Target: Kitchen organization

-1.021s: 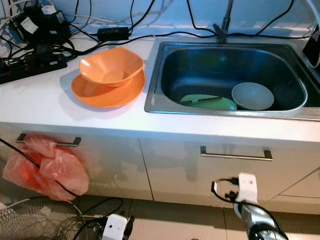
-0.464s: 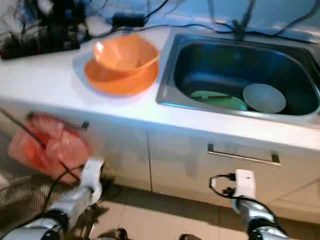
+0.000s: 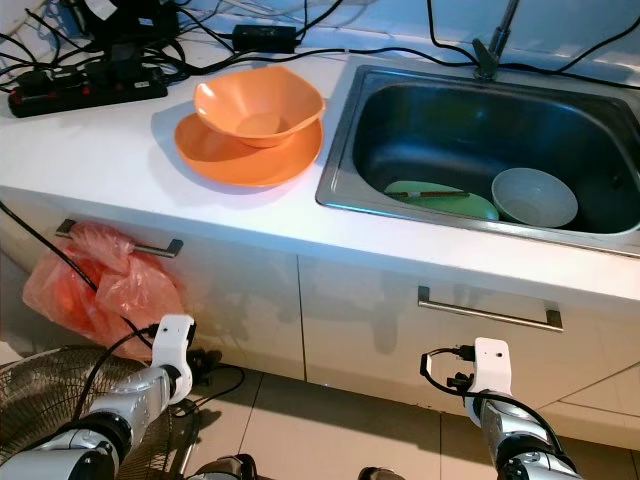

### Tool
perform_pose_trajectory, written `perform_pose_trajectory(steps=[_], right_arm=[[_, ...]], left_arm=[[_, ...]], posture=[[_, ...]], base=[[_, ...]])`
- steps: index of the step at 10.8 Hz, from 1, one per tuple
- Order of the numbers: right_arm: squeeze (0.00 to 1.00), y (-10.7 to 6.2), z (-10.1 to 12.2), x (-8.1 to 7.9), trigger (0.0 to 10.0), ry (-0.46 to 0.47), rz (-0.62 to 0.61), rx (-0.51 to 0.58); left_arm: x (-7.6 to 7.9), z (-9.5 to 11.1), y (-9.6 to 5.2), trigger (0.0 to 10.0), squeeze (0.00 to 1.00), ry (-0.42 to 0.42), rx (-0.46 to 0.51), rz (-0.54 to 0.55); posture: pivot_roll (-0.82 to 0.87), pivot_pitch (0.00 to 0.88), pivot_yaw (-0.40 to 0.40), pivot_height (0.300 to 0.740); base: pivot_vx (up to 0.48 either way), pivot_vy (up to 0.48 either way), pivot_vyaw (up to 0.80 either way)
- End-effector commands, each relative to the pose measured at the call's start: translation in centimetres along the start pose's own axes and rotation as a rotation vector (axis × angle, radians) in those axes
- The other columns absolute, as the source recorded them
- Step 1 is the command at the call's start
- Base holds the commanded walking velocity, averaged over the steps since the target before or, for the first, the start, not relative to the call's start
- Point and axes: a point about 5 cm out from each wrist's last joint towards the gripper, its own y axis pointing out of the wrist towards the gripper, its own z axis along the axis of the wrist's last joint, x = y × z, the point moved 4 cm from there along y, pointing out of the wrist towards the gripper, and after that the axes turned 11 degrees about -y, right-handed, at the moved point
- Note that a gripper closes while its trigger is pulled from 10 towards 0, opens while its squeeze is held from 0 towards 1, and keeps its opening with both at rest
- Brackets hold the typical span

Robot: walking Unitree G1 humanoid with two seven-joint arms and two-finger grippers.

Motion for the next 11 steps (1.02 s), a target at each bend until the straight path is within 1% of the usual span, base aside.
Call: perform_pose_trajectory(steps=[1, 2, 3, 4, 5, 6, 8, 9, 10, 11], right_arm=[[0.0, 0.0, -0.2, 0.1, 10.0, 0.006, -0.001, -0.011], [0.0, 0.0, -0.8, -0.2, 10.0, 0.012, -0.001, -0.02], [0.0, -0.1, -1.0, -0.3, 10.0, 0.012, 0.004, -0.021], [0.0, -0.1, -1.1, -0.5, 10.0, 0.013, 0.0, 0.024], [0.0, -0.1, -1.2, -0.8, 10.0, 0.026, 0.01, 0.037], [0.0, -0.2, -1.6, -1.3, 10.0, 0.047, 0.019, 0.045], [0.0, -0.3, -2.4, -2.2, 10.0, 0.052, 0.015, 0.061], [0.0, -0.4, -2.2, -2.1, 10.0, 0.064, -0.016, 0.102], [0.0, -0.5, -1.7, -1.8, 10.0, 0.092, -0.045, 0.152], [0.0, -0.5, -1.5, -1.9, 10.0, 0.093, -0.044, 0.174]], left_arm=[[0.1, -0.9, 0.0, 10.0, 0.0, -0.004, -0.036, 0.003], [0.2, -1.7, 0.0, 10.0, 0.0, 0.017, -0.064, -0.005], [0.0, -2.0, -0.1, 10.0, 0.0, 0.019, -0.068, 0.003], [-0.6, -2.4, -0.2, 10.0, 0.0, 0.014, -0.039, 0.041], [-0.6, -2.8, -0.3, 10.0, 0.0, 0.017, -0.036, 0.043], [-0.9, -3.5, -0.5, 10.0, 0.0, 0.024, -0.023, 0.07], [-1.7, -4.4, -0.9, 10.0, 0.0, 0.031, 0.031, 0.162], [-1.7, -4.6, -1.0, 10.0, 0.0, 0.028, 0.063, 0.184], [-1.9, -4.4, -1.2, 10.0, 0.0, 0.021, 0.1, 0.209], [-2.1, -4.1, -1.2, 10.0, 0.0, 0.018, 0.124, 0.233]], posture=[[0.14, 0.13, -0.022, 0.74], [0.14, 0.131, -0.019, 0.74], [0.14, 0.131, -0.019, 0.74], [0.14, 0.13, -0.02, 0.74], [0.14, 0.129, -0.02, 0.74], [0.14, 0.127, -0.02, 0.74], [0.14, 0.128, -0.02, 0.74], [0.14, 0.131, -0.019, 0.74], [0.14, 0.138, -0.019, 0.74], [0.13, 0.152, -0.025, 0.74]], base=[[0.0, 0.0, 0.0], [0.0, 0.0, 0.0], [0.0, 0.0, 0.0], [0.0, 0.0, 0.0], [0.0, 0.0, 0.0], [0.0, 0.0, 0.0], [0.0, 0.0, 0.0], [0.0, 0.0, 0.0], [0.0, 0.0, 0.0], [0.0, 0.0, 0.0]])
